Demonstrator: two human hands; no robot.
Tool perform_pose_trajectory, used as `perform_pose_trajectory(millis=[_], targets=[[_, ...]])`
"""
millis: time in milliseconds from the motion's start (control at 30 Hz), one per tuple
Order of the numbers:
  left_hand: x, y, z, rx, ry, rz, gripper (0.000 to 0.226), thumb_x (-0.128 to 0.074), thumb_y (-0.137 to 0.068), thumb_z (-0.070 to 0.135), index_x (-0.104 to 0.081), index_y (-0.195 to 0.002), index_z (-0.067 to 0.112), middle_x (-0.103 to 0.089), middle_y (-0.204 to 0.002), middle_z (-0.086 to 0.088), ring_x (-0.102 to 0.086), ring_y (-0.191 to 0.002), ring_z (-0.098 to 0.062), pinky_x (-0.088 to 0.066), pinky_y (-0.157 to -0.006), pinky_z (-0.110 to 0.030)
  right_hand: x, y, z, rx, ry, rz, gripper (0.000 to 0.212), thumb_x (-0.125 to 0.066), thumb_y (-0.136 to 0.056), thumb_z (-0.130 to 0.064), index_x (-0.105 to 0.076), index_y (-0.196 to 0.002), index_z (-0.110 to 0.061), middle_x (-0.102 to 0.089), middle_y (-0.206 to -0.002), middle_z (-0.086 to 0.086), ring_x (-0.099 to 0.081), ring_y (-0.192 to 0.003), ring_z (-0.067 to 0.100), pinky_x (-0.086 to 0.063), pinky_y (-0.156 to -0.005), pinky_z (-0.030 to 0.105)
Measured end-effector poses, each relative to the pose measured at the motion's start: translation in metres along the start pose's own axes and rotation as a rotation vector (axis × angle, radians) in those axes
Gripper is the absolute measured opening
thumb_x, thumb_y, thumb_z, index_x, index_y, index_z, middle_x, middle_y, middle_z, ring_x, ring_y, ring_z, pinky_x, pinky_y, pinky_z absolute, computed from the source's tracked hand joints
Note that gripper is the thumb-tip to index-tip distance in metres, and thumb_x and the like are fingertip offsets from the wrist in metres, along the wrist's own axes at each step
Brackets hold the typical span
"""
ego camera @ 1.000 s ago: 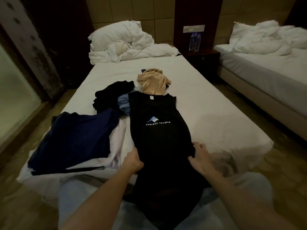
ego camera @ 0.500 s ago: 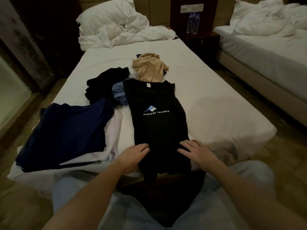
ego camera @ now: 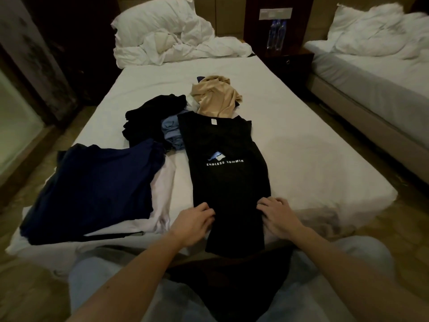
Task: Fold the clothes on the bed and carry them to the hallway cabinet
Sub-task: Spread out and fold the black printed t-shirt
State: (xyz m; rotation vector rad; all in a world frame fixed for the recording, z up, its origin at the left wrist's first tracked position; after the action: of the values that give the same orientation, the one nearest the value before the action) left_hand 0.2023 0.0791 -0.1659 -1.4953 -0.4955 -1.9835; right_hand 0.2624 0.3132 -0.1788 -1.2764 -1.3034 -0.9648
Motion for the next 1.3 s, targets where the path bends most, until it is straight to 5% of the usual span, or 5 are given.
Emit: perform_pose_trajectory(millis=[200, 367, 667, 933, 1300], targets=[[0.035, -0.021, -0.04, 0.567, 0.986, 0.115, 0.093, -0.034, -0.079, 0.088, -0.07, -0.104, 0.006, -0.075, -0.098, -0.012, -0.071, -0.093, -0.028, -0.056, -0.089, -0.048, 0.048, -0.035, 0.017, -0.512, -0.705, 0.114, 0.058, -0.045, -0.094, -0.055, -0.034, -0.054, -0.013, -0.039, -0.051, 0.007, -0.038, -0.049, 0.021, -0.024, -0.053, 0.035], [0.065, -0.043, -0.049, 0.574, 1.175, 0.118, 0.031, -0.061, -0.094, 0.042, -0.068, -0.108, 0.016, -0.075, -0.104, -0.005, -0.073, -0.093, -0.015, -0.057, -0.076, -0.025, 0.08, -0.079, 0.023, -0.66, -0.828, 0.188, 0.057, -0.059, -0.096, -0.04, -0.03, -0.053, -0.016, -0.034, -0.048, 0.002, -0.035, -0.044, 0.017, -0.021, -0.049, 0.031], [0.109, -0.102, -0.113, 0.693, 1.644, 0.39, 0.032, -0.049, -0.096, -0.003, -0.064, -0.12, 0.011, -0.07, -0.116, -0.012, -0.066, -0.107, -0.029, -0.055, -0.087, -0.039, 0.109, -0.171, 0.049, -0.71, -1.192, 0.279, 0.019, -0.05, -0.1, -0.018, -0.067, -0.102, -0.011, -0.069, -0.093, 0.001, -0.066, -0.084, 0.018, -0.053, -0.074, 0.037], [0.118, -0.17, -0.168, 0.893, 1.656, 0.195, 0.016, -0.061, -0.093, 0.015, -0.068, -0.105, 0.008, -0.072, -0.096, -0.012, -0.07, -0.086, -0.026, -0.052, -0.073, -0.035, 0.089, -0.269, 0.079, -0.931, -1.529, 0.082, 0.028, -0.046, -0.1, -0.029, -0.064, -0.095, -0.009, -0.061, -0.074, 0.005, -0.059, -0.068, 0.021, -0.04, -0.061, 0.032], [0.108, -0.258, -0.254, 0.972, 0.998, 0.493, 0.015, -0.05, -0.101, 0.011, -0.062, -0.095, 0.018, -0.064, -0.1, -0.013, -0.062, -0.099, -0.033, -0.047, -0.078, -0.037, 0.035, -0.364, 0.154, -1.077, -0.704, -0.071, 0.054, -0.045, -0.096, -0.056, -0.061, -0.101, -0.005, -0.061, -0.101, 0.01, -0.059, -0.092, 0.03, -0.047, -0.082, 0.037]])
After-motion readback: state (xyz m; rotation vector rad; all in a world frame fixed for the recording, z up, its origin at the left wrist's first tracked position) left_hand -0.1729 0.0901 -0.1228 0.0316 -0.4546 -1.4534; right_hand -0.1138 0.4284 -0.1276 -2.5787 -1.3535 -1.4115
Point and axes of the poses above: each hand's wrist, its own y-axis away from the middle knuckle, its own x-axis out of the back of the hand, z = x × y, the point moved 6 cm from there along -y, towards the middle knuckle
